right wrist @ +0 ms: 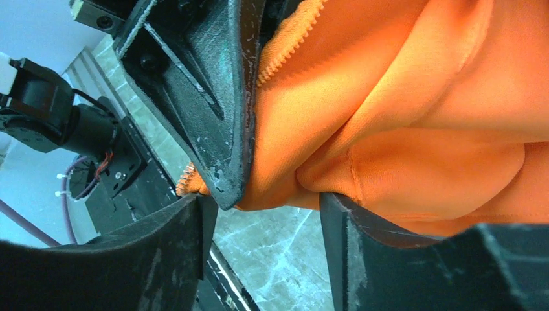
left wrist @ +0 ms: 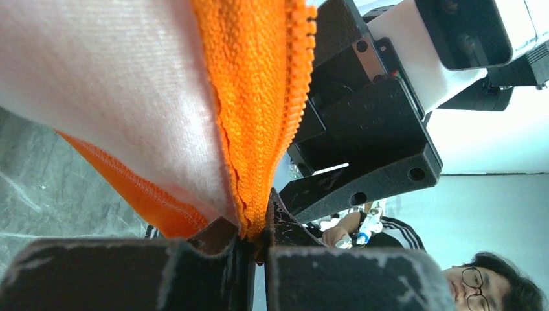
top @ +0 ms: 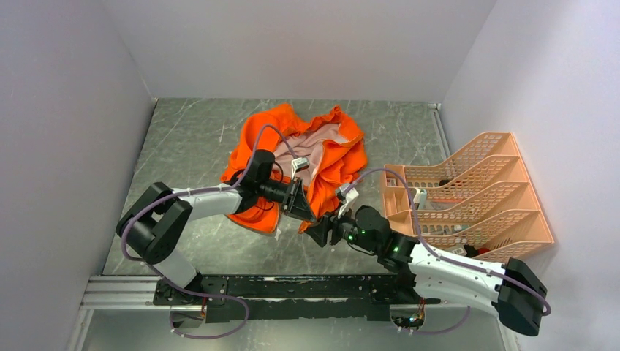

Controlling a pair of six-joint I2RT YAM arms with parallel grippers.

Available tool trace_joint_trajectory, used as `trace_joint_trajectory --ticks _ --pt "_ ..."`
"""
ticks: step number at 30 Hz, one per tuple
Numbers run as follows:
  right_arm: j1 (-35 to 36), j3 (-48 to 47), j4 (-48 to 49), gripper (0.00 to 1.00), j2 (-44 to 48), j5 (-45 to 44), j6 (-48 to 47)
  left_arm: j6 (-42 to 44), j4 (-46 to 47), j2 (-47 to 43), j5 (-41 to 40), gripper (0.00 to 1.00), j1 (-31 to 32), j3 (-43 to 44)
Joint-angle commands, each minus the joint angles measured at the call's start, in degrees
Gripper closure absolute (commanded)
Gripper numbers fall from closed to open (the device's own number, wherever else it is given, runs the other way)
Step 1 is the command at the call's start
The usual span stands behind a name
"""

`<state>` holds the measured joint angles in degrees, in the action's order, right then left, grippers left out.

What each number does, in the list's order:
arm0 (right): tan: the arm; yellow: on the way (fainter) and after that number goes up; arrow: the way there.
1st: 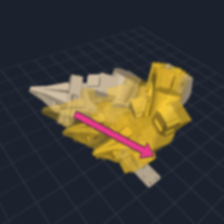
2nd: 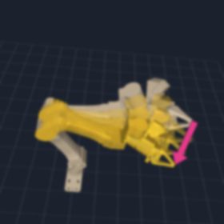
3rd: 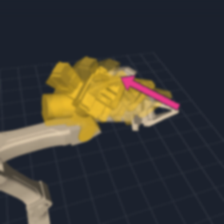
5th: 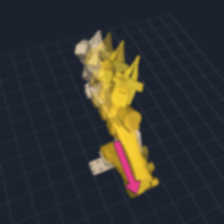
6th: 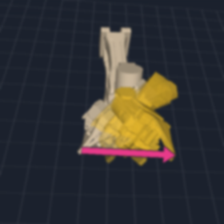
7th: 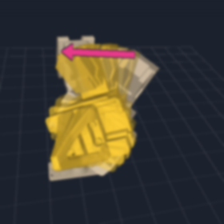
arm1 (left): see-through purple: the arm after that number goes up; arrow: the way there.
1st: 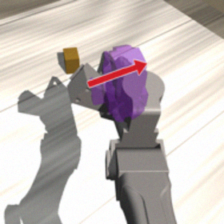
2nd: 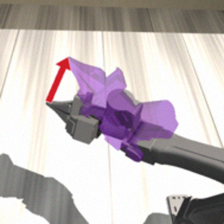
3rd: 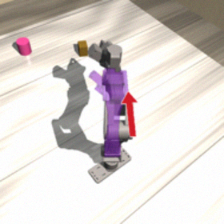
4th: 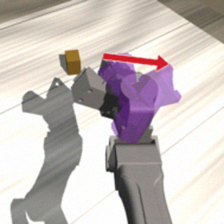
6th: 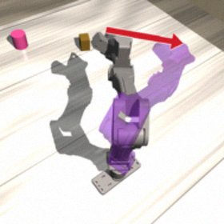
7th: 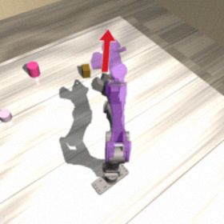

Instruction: Zip up the jacket

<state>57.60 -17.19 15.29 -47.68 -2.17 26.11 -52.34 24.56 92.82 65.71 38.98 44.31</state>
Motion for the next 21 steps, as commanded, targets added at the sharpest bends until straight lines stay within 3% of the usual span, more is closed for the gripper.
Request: trace_joint_trajectory --ticks 1,4,10,21 --pt "-0.2 -0.6 -4.8 0.36 1.9 -4.0 0.8 5.2 -8.2 0.0 -2.6 0.92 0.8 2.1" --pt "-0.3 -1.3 -9.5 0.33 2.6 -5.9 1.3 8.6 -16.7 0.0 -9.3 0.91 0.2 3.9" --pt "-0.2 -3.4 -17.1 0.32 2.1 -7.1 3.0 8.6 -20.5 3.3 -16.8 0.92 -2.4 0.8" --pt "-0.2 -10.0 -20.5 0.34 -9.2 -4.7 2.1 13.0 -19.4 13.1 -18.5 0.91 -3.2 -2.8"
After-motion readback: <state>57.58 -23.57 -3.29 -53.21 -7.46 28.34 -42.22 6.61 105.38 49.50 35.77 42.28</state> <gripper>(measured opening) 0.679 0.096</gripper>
